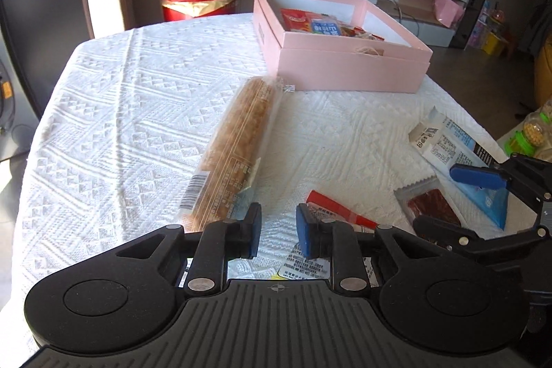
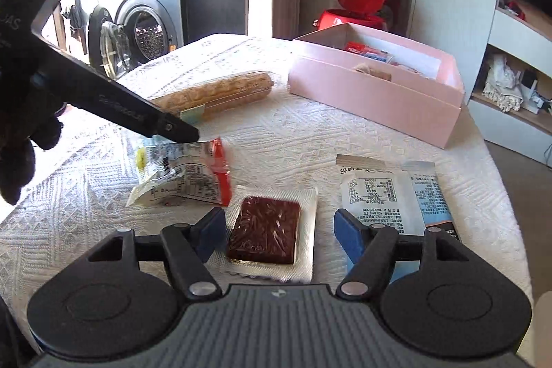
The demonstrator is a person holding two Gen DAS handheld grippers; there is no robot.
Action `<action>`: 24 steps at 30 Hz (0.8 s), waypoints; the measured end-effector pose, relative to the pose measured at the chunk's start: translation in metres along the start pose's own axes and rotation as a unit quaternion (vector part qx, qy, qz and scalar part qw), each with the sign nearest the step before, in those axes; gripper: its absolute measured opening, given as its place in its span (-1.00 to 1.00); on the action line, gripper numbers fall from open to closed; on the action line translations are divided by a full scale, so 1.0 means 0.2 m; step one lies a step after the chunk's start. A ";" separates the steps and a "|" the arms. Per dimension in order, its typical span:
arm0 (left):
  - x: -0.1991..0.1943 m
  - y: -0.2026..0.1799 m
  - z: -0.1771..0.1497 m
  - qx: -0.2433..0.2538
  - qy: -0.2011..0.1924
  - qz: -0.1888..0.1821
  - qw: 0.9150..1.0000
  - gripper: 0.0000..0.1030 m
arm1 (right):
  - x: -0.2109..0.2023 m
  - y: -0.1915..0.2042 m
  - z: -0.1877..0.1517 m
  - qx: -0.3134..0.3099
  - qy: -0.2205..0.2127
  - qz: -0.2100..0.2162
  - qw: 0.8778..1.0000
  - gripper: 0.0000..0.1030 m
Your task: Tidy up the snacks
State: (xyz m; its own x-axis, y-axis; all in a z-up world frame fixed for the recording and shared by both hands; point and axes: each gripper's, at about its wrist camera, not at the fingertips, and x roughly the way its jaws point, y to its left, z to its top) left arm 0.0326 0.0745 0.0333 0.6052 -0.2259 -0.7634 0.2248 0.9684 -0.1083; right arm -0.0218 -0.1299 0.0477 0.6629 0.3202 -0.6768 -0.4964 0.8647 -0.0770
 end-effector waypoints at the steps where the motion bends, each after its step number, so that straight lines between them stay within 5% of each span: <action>1: -0.02 -0.01 -0.01 0.003 -0.003 -0.006 1.000 -0.51 | 0.00 -0.02 0.00 -0.005 -0.005 -0.023 1.000 0.31; 7: -0.17 -0.16 -0.02 0.071 -0.035 -0.028 0.996 -0.50 | 0.02 -0.18 -0.03 0.061 0.001 0.020 0.998 0.31; 15: -0.06 -0.45 -0.14 0.229 0.020 0.002 0.973 -0.41 | -0.01 -0.24 -0.05 0.096 -0.017 0.033 0.995 0.31; 21: -0.02 -0.51 -0.18 0.262 0.031 -0.028 0.964 0.51 | -0.01 -0.25 -0.06 0.110 -0.014 0.037 0.993 0.31; 24: -0.03 -0.50 -0.17 0.250 0.032 -0.040 0.967 0.59 | -0.01 -0.26 -0.06 0.115 -0.014 0.039 0.993 0.31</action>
State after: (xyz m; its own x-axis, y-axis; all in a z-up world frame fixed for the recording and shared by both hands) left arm -0.0198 -0.0182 0.0274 0.5256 -0.2751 -0.8050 0.6191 0.7727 0.1402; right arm -0.0043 -0.1805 0.0447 0.6443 0.3981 -0.6530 -0.4087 0.9009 0.1460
